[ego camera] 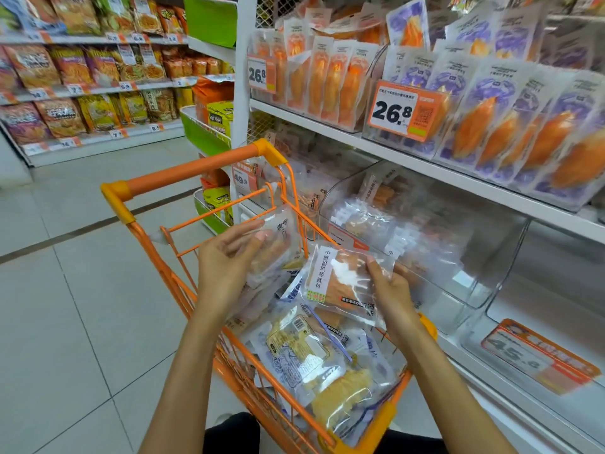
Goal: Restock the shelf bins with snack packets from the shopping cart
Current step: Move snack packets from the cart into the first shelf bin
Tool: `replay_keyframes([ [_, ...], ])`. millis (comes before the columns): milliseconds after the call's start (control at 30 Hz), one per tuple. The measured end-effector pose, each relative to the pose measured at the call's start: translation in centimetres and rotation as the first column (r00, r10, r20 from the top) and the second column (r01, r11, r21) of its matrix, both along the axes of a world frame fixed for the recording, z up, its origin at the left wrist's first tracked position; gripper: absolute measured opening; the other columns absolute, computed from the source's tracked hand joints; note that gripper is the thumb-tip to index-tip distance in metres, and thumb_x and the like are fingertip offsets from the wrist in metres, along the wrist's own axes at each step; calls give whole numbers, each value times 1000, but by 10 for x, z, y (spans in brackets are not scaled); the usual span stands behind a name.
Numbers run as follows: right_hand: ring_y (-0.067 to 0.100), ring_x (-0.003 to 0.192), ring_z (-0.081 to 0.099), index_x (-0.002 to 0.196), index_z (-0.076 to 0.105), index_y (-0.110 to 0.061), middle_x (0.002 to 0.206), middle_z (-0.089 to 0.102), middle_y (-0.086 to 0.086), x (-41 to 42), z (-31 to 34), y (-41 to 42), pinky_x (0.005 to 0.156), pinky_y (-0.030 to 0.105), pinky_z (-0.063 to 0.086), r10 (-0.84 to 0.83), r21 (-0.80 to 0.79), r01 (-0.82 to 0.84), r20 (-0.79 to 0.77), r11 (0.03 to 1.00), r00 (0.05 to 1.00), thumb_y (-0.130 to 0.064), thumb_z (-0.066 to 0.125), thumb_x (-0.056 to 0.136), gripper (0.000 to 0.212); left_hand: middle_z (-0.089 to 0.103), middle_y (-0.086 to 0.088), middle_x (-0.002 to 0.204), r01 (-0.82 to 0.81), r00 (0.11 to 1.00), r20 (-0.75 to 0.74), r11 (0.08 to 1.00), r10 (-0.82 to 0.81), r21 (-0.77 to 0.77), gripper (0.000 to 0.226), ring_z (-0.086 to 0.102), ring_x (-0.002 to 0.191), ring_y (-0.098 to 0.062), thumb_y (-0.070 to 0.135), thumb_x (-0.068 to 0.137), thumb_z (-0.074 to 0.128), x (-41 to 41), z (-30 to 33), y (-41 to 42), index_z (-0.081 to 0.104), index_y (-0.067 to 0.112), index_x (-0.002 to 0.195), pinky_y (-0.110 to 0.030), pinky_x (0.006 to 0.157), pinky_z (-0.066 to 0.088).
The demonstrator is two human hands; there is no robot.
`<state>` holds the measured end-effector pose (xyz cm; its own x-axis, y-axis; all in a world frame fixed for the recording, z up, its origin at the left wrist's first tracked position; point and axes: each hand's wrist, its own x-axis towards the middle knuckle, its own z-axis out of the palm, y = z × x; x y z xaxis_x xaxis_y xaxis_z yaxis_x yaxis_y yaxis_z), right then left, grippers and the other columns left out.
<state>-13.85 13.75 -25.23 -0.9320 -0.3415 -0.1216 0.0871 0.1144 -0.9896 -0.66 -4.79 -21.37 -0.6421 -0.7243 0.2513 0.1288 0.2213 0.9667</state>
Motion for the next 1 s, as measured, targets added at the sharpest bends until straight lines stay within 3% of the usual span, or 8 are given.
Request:
replay_keyframes([
  [133, 8, 70, 69, 79, 71, -21, 79, 73, 3, 5, 9, 4, 63, 20, 54, -79, -6, 79, -73, 997, 994, -39, 48, 97, 34, 73, 8, 94, 108, 994, -2, 984, -108, 139, 19, 67, 81, 5, 12, 88, 66, -4, 6, 5, 69, 25, 102, -12, 66, 53],
  [233, 37, 97, 65, 97, 70, -1, 101, 68, 27, 3, 7, 4, 88, 46, 52, -169, -31, 169, -4, 985, 986, -40, 46, 98, 46, 75, 5, 93, 145, 988, -10, 921, -152, 362, 23, 68, 81, -4, 15, 87, 66, -12, -1, 4, 69, 22, 108, -21, 75, 56],
  [333, 29, 98, 66, 97, 68, -10, 96, 72, 11, 2, 5, 2, 86, 41, 53, -49, -91, 65, 172, 994, 984, -38, 45, 98, 36, 74, 0, 94, 141, 987, -17, 806, -161, 574, 29, 66, 85, -11, 13, 86, 66, -23, -8, 4, 68, 16, 115, -27, 82, 52],
  [433, 16, 93, 66, 96, 68, -17, 90, 74, 1, 7, 8, 1, 78, 27, 50, 162, -254, -84, 304, 964, 939, -38, 52, 94, 26, 70, -8, 106, 24, 998, 31, 780, -56, 625, 22, 65, 84, -11, 7, 85, 68, -30, -19, 14, 68, 10, 107, -17, 65, 54],
  [567, 20, 82, 68, 96, 69, -14, 93, 73, 8, 18, 3, -7, 72, 33, 56, 217, -168, -181, 235, 969, 947, -25, 66, 87, 14, 68, -8, 113, -33, 994, -40, 639, 99, 768, 22, 65, 82, -11, 11, 87, 67, -37, -31, 28, 66, 13, 108, -17, 55, 53],
  [667, 21, 70, 67, 104, 63, -6, 84, 74, 9, 27, -1, -17, 52, 28, 54, 30, -230, 28, 244, 973, 969, -14, 68, 87, 20, 70, -2, 109, 60, 998, -67, 642, -13, 765, 51, 68, 84, -13, 24, 82, 72, -38, -33, 36, 56, 7, 127, -20, 57, 53],
  [800, 20, 88, 71, 125, 58, -11, 99, 73, 10, 24, 1, -22, 80, 37, 58, -78, -411, 183, 258, 893, 963, -8, 72, 82, 45, 62, 13, 107, 102, 967, 153, 860, -203, 499, 36, 59, 88, 2, 22, 82, 74, -39, -32, 58, 56, 23, 112, -21, 79, 48],
  [1000, 7, 104, 64, 114, 65, -26, 118, 66, -7, 22, 2, -15, 87, 28, 53, -34, -199, 43, 46, 979, 998, -21, 68, 86, 29, 60, 2, 120, -22, 999, 36, 843, 3, 538, 23, 63, 105, -22, 33, 84, 72, -31, -25, 33, 55, 38, 100, -50, 83, 56],
])
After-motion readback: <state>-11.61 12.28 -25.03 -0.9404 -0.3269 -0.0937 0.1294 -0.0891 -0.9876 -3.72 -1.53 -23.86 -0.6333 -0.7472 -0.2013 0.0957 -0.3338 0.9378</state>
